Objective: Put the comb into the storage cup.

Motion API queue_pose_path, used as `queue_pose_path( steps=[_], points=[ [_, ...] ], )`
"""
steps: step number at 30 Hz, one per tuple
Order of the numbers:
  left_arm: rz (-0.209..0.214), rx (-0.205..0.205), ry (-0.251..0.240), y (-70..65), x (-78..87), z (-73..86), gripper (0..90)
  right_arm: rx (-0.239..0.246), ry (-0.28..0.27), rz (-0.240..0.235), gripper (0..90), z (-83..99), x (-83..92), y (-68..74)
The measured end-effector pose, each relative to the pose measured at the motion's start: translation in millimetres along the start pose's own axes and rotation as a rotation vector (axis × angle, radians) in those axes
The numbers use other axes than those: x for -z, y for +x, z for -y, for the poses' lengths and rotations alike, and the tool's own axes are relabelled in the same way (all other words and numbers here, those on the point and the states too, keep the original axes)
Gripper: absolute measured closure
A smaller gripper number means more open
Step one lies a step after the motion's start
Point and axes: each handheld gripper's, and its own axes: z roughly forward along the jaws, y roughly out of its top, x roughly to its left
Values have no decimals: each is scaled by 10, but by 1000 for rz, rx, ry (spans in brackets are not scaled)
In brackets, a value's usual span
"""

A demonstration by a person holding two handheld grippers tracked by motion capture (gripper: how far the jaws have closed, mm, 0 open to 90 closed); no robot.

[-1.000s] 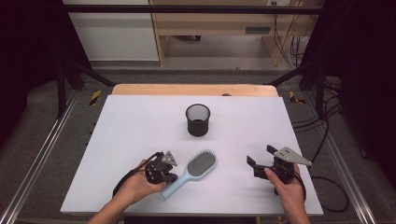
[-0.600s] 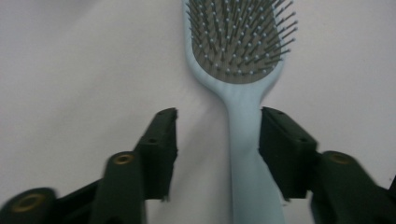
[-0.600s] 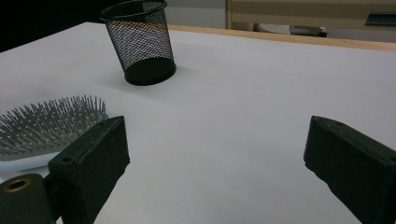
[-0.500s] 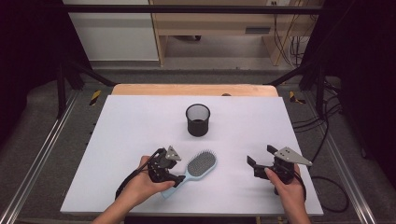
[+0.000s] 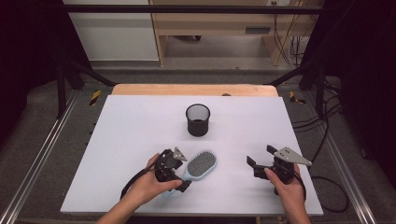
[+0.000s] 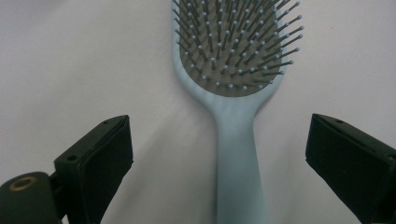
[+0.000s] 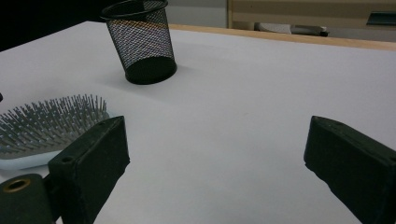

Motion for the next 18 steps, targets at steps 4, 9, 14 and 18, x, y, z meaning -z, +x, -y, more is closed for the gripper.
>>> queue_pose_path(
  steps=[4,9,14,18],
  points=[
    [0,-3,15,-11,-63,-12,83,0,0,-1,67,0,-1,0],
    [14,-14,38,-29,-121,-21,188,2,0,-1,67,-1,1,2],
    [31,-21,57,-45,-144,-28,307,2,0,-2,68,-2,0,2],
    [41,-21,73,-52,-166,-34,399,5,0,-3,68,-2,2,2]
  ],
)
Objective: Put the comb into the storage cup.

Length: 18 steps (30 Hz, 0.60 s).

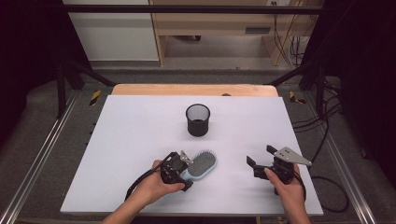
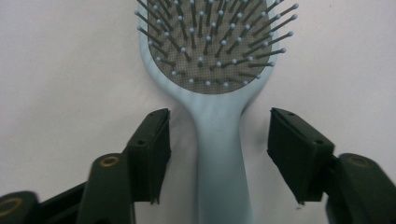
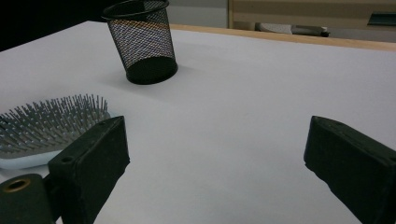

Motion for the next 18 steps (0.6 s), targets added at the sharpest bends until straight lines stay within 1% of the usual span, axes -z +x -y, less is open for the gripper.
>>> queue_pose_path(
  steps=[5,10,15,18],
  points=[
    [-6,2,3,9,-1,-3,469,-2,1,1,67,1,-2,0],
    [-15,7,1,46,6,5,550,-2,3,0,68,1,-5,4],
    [-23,3,-7,38,2,18,564,0,4,0,68,1,-7,6],
    [-40,-12,-15,14,-1,31,567,1,4,0,68,2,-11,10]
  ],
)
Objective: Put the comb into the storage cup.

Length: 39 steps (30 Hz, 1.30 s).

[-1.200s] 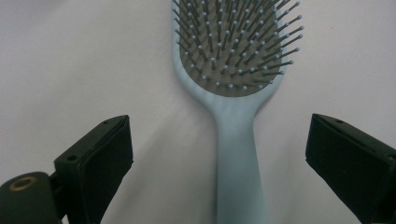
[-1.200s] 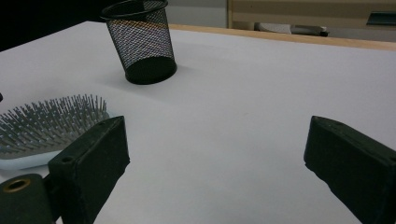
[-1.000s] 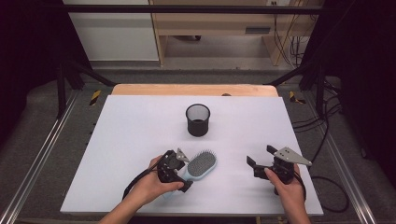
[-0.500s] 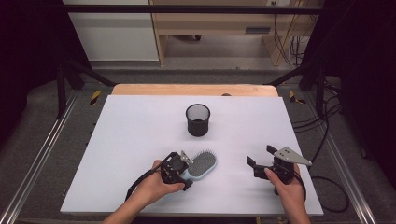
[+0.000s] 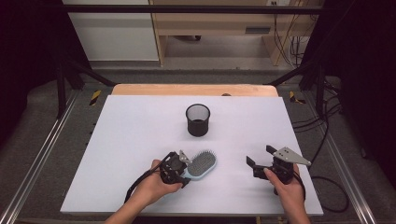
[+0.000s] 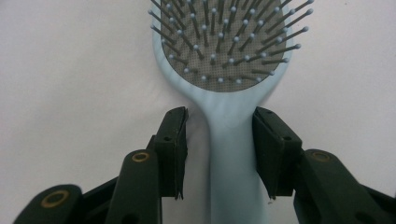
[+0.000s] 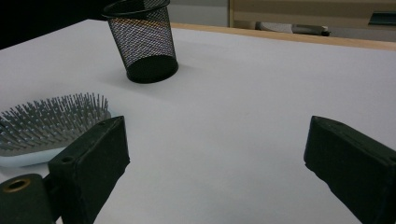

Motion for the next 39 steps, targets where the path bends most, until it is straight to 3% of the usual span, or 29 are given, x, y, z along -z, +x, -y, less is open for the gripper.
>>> queue_pose_path(
  steps=[2,5,14,19,21,22,23,26,35,39],
  points=[
    [-4,-10,-10,-5,5,10,584,1,0,-1,68,0,0,3],
    [-4,-16,-22,7,8,29,684,0,0,0,68,0,1,4],
    [-8,-33,-66,5,15,89,692,-2,0,2,68,1,1,-2],
    [-36,-47,-100,6,28,100,693,0,2,3,68,4,3,-4],
    [-46,-42,-125,20,47,96,693,-1,3,4,67,8,5,-4],
    [-57,-45,-164,39,77,85,693,-3,2,5,67,10,9,-3],
    [-57,-45,-164,39,77,85,693,-4,2,6,67,10,11,-4],
    [-90,-33,-240,87,148,53,693,-4,0,8,67,13,14,-5],
    [-122,-5,-362,201,243,-9,694,-7,1,8,64,13,8,14],
    [-135,10,-419,242,262,12,694,-38,-10,-2,64,12,5,23]
  ],
)
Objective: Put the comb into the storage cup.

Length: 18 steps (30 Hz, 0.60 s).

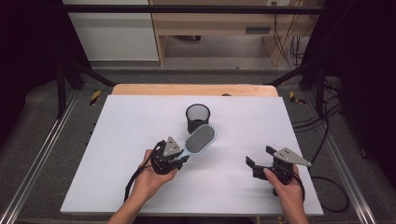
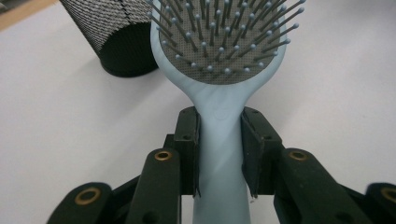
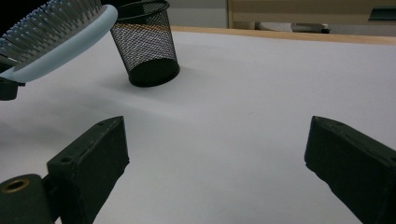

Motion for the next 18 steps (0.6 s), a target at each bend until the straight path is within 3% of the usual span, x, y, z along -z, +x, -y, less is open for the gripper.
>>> queue_pose_path(
  steps=[1,5,14,15,18],
  points=[
    [-2,15,-25,21,8,20,694,-18,-5,-7,63,-1,-9,14],
    [-16,13,-38,49,38,32,694,-38,-16,-20,63,-18,-43,69],
    [-46,23,-72,69,89,57,694,-41,-27,-61,59,-43,-81,177],
    [-53,26,-88,81,117,32,694,-64,-37,-76,60,-68,-87,217],
    [-66,22,-106,99,151,-16,694,-66,-50,-103,61,-183,-95,297]
  ],
)
